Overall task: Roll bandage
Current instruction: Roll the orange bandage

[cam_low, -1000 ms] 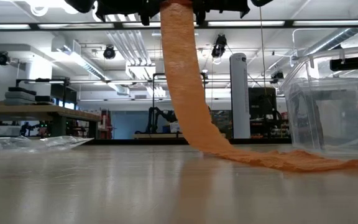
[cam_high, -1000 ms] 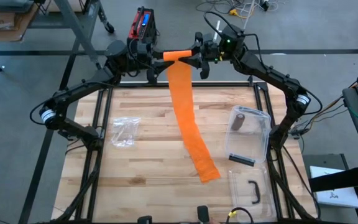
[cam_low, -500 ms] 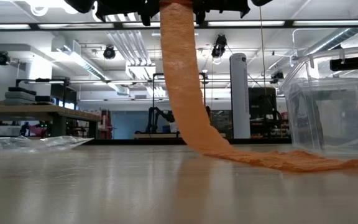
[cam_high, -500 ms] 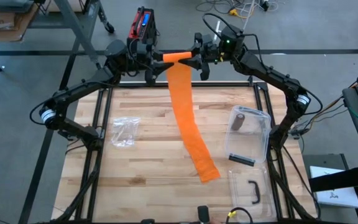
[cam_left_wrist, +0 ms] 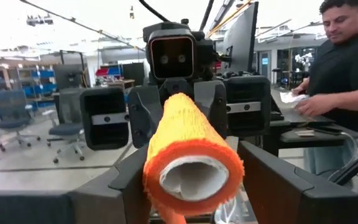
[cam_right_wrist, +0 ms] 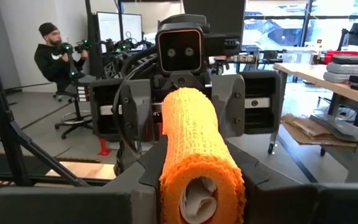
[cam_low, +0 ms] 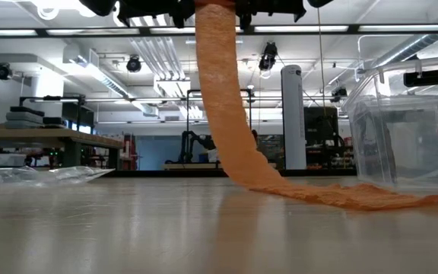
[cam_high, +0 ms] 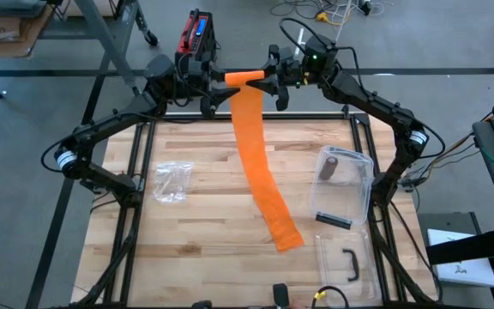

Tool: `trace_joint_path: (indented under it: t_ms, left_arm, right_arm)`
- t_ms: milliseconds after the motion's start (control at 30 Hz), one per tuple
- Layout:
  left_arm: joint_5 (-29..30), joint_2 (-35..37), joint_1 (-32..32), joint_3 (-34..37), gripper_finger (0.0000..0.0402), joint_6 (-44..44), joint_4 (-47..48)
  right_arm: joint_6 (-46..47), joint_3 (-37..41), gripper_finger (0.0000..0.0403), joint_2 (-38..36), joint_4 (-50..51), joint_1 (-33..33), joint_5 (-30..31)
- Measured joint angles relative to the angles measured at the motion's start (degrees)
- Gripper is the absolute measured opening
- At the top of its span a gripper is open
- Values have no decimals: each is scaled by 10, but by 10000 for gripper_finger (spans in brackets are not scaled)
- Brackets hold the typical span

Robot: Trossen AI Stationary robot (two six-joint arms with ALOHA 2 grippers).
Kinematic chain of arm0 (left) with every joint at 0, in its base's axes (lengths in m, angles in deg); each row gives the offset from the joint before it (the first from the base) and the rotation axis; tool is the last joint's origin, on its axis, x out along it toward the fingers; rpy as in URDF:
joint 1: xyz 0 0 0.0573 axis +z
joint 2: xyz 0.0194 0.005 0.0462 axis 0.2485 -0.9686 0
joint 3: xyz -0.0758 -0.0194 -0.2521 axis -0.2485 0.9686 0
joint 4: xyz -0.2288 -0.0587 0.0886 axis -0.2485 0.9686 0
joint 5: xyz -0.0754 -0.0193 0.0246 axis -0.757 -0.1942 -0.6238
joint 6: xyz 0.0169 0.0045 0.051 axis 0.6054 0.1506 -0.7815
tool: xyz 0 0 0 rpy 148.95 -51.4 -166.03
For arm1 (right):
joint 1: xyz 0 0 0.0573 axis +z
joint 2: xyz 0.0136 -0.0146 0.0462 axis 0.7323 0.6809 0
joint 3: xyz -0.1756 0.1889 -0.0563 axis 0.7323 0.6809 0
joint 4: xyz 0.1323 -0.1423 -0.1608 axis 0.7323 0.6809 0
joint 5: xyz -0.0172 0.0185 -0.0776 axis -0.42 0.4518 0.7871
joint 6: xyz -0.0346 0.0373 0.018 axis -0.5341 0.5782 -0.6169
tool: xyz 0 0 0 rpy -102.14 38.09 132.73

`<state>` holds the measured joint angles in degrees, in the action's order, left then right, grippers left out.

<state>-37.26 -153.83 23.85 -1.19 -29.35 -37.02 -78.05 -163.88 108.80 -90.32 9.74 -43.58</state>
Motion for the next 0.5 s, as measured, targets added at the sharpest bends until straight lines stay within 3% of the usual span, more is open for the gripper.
trace_joint_path:
  t_ms: [500]
  left_arm:
    - [16,0,0,0,149,-15,-1]
  right_arm:
    - [8,0,91,0,2,0,-2]
